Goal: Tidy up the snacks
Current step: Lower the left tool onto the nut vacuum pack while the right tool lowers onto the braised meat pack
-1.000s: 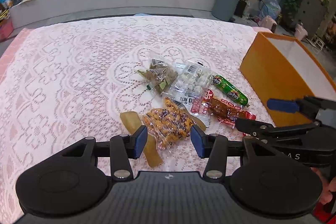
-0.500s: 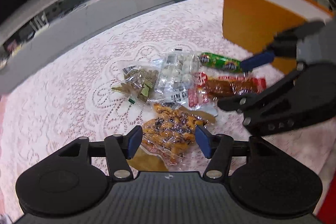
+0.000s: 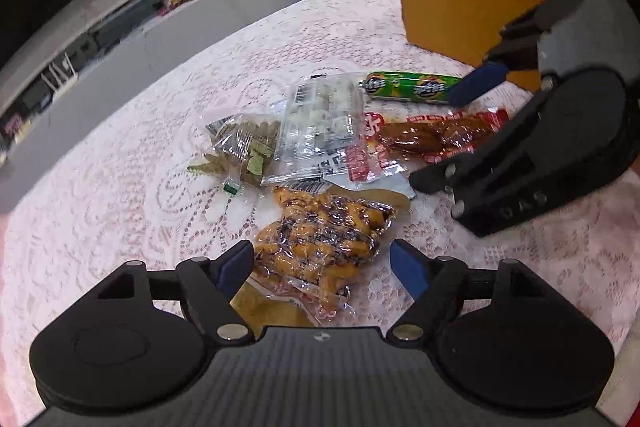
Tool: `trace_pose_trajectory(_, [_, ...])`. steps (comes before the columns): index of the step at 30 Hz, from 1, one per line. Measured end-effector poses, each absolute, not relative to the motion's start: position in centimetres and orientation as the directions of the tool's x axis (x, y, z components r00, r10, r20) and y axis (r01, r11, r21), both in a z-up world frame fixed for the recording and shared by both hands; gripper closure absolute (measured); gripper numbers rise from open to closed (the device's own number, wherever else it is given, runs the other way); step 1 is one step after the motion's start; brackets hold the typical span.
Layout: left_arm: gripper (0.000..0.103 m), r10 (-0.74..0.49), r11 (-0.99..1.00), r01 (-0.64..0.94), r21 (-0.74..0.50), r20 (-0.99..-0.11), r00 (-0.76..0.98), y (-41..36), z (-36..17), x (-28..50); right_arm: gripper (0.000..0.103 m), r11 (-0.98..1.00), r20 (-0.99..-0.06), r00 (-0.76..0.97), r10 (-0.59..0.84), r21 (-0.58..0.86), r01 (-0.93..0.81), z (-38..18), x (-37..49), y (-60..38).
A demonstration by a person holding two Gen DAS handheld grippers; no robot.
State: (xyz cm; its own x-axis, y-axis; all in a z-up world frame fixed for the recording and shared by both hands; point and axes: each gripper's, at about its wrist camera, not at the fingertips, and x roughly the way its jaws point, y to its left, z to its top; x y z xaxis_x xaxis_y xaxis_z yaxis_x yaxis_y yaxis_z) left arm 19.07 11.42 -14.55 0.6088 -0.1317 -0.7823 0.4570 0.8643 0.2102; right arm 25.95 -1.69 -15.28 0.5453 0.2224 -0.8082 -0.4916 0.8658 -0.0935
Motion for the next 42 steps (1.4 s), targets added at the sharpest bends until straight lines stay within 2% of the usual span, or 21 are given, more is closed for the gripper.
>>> trace_pose_trajectory(6, [0.009, -0.163, 0.878, 0.448, 0.170, -0.773, 0.613, 12.1, -14.7, 19.6, 0.030, 0.869, -0.802, 0.553, 0.224, -0.092, -0.487, -15.5, 26.0, -1.6])
trace_pose_trajectory(7, [0.009, -0.166, 0.880, 0.445, 0.166, -0.771, 0.615, 12.1, -14.8, 19.6, 0.033, 0.868, -0.803, 0.550, 0.229, -0.088, -0.489, -15.5, 26.0, -1.6])
trace_pose_trajectory(8, [0.010, -0.167, 0.882, 0.443, 0.163, -0.770, 0.616, 12.1, -14.8, 19.6, 0.044, 0.865, -0.805, 0.541, 0.243, -0.072, -0.496, -15.4, 26.0, -1.6])
trace_pose_trajectory(11, [0.016, -0.167, 0.878, 0.447, 0.170, -0.768, 0.619, 11.8, -14.7, 19.5, 0.055, 0.864, -0.804, 0.545, 0.237, -0.083, -0.497, -15.2, 25.7, -1.4])
trace_pose_trajectory(13, [0.023, -0.157, 0.866, 0.458, 0.202, -0.759, 0.632, 11.4, -14.6, 19.1, 0.056, 0.865, -0.802, 0.552, 0.230, -0.091, -0.494, -15.1, 25.4, -1.4])
trace_pose_trajectory(16, [0.027, -0.140, 0.850, 0.465, 0.246, -0.747, 0.650, 10.9, -14.7, 18.6, 0.060, 0.879, -0.804, 0.537, 0.255, -0.037, -0.475, -14.5, 25.3, -1.9])
trace_pose_trajectory(17, [0.030, -0.138, 0.845, 0.468, 0.257, -0.742, 0.656, 10.8, -14.6, 18.4, 0.072, 0.885, -0.804, 0.529, 0.272, -0.006, -0.465, -14.2, 25.3, -2.2])
trace_pose_trajectory(21, [0.050, -0.147, 0.836, 0.474, 0.276, -0.720, 0.678, 10.5, -14.0, 17.7, 0.078, 0.893, -0.784, 0.527, 0.328, 0.075, -0.445, -13.0, 24.8, -3.0])
trace_pose_trajectory(24, [0.054, -0.134, 0.849, 0.449, 0.276, -0.711, 0.691, 10.5, -13.5, 17.4, 0.078, 0.898, -0.780, 0.517, 0.352, 0.125, -0.422, -12.7, 24.5, -3.6])
trace_pose_trajectory(27, [0.068, -0.137, 0.859, 0.430, 0.278, -0.685, 0.716, 10.7, -12.4, 16.8, 0.079, 0.892, -0.773, 0.486, 0.407, 0.223, -0.392, -12.4, 24.4, -4.6])
trace_pose_trajectory(28, [0.077, -0.134, 0.872, 0.412, 0.263, -0.682, 0.719, 10.8, -11.9, 16.7, 0.079, 0.889, -0.769, 0.476, 0.426, 0.256, -0.381, -12.3, 24.4, -4.9])
trace_pose_trajectory(29, [0.079, -0.137, 0.888, 0.393, 0.237, -0.680, 0.720, 11.1, -11.4, 16.6, 0.084, 0.884, -0.763, 0.470, 0.443, 0.286, -0.368, -12.3, 24.3, -5.2])
trace_pose_trajectory(32, [0.083, -0.144, 0.941, 0.314, 0.126, -0.690, 0.709, 12.8, -10.1, 16.7, 0.086, 0.864, -0.742, 0.452, 0.496, 0.365, -0.348, -11.8, 24.1, -6.0])
trace_pose_trajectory(33, [0.101, -0.153, 0.952, 0.292, 0.089, -0.689, 0.708, 13.4, -9.7, 16.6, 0.087, 0.855, -0.733, 0.446, 0.513, 0.391, -0.340, -11.7, 24.1, -6.2])
trace_pose_trajectory(34, [0.103, -0.170, 0.960, 0.276, 0.046, -0.687, 0.707, 13.9, -9.3, 16.6, 0.088, 0.846, -0.723, 0.444, 0.530, 0.416, -0.332, -11.6, 24.1, -6.5])
trace_pose_trajectory(35, [0.103, -0.190, 0.966, 0.260, 0.001, -0.681, 0.707, 14.5, -8.7, 16.4, 0.098, 0.834, -0.710, 0.440, 0.550, 0.445, -0.325, -11.5, 24.0, -6.7])
trace_pose_trajectory(36, [0.103, -0.210, 0.968, 0.248, -0.040, -0.674, 0.708, 15.0, -8.3, 16.3, 0.103, 0.819, -0.695, 0.433, 0.574, 0.477, -0.319, -11.4, 24.0, -7.0])
trace_pose_trajectory(38, [0.103, -0.222, 0.971, 0.222, -0.086, -0.665, 0.713, 15.7, -7.7, 16.2, 0.103, 0.801, -0.677, 0.428, 0.599, 0.510, -0.313, -11.3, 23.8, -7.3])
trace_pose_trajectory(42, [0.103, -0.215, 0.971, 0.229, -0.072, -0.685, 0.696, 15.5, -8.0, 16.4, 0.102, 0.846, -0.710, 0.463, 0.531, 0.410, -0.341, -11.3, 23.4, -6.4])
